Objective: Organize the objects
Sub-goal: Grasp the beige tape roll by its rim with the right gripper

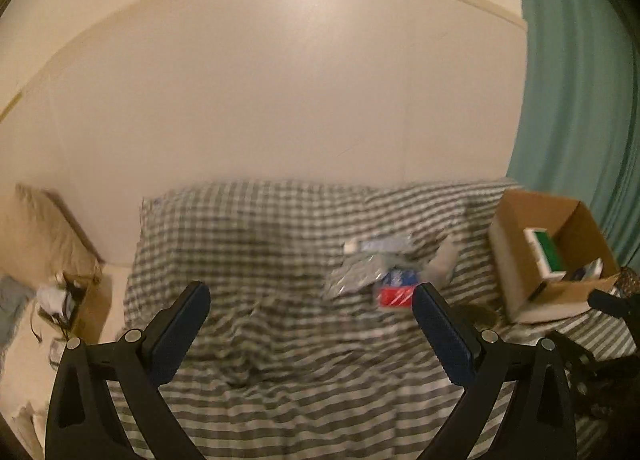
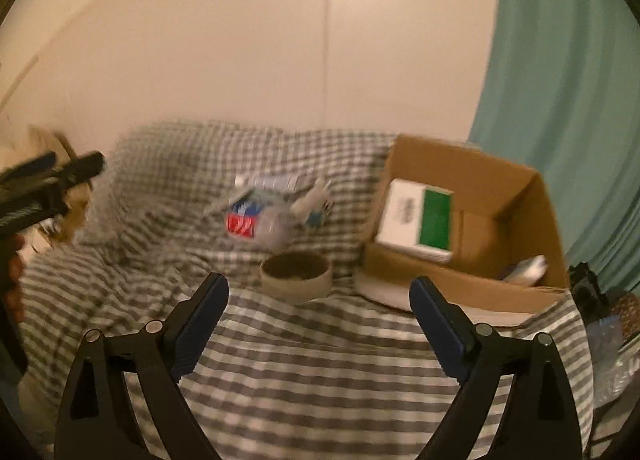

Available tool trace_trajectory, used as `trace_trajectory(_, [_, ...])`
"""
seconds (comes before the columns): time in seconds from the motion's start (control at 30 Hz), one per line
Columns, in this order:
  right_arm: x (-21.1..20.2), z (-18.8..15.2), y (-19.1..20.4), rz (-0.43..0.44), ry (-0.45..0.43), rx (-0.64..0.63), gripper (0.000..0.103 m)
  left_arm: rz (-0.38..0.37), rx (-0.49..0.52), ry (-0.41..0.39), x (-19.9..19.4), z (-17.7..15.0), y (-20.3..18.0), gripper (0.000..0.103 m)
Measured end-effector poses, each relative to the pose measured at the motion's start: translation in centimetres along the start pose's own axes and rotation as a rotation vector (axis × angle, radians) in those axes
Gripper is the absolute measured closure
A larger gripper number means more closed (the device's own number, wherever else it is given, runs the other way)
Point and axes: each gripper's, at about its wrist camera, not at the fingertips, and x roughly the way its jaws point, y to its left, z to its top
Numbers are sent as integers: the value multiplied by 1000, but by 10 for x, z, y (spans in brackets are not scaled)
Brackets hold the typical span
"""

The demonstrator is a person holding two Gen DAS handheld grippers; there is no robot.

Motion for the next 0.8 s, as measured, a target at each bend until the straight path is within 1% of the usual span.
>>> trace_trajectory(0.07, [23,2,14,-25,38,4,11,-2,-26,39,13,-12,12,0])
trace_trajectory(0.13, [46,2,21,-30,79,17,11,-9,-57,85,34,-22,21,0])
trace_trajectory(0.2, [70,-1,32,-46,128,0,11,-28,-75,124,51,-31,27,0])
trace_trajectory(0.23, [84,-3,36,-76,163,-19,11,-35,-80,142,57,-34,29,0])
trace_trajectory(0.33, [114,-6,38,-125,230,-32,11,-65,-108,168,74,-41,35,0])
trace_trajectory(0.43, [133,0,38,-144,259,-10,11,-108,-130,195,86,-45,32,0])
trace_trajectory(0.5, [149,2,44,-151,272,-7,11,-119,-125,217,91,-48,28,0])
trace_trajectory(0.57, [171,0,47,-181,322,-10,11,-112,-100,233,94,-51,23,0])
trace_trajectory(0.6, [179,-2,48,-215,348,-18,11,-104,-79,237,96,-53,19,0])
trace_trajectory(0.63, [185,-6,48,-215,375,-18,11,-104,-65,238,97,-54,16,0])
trace_trajectory(0.67, [187,-8,47,-208,377,-12,12,-107,-52,241,97,-56,13,0])
trace_trajectory(0.7, [183,-9,45,-208,364,-6,19,-103,-44,246,98,-57,11,0])
trace_trajectory(0.73, [176,-8,43,-198,338,4,22,-89,-31,254,99,-58,9,0])
trace_trajectory(0.8, [162,-4,42,-155,308,15,22,-61,-12,257,98,-58,6,0])
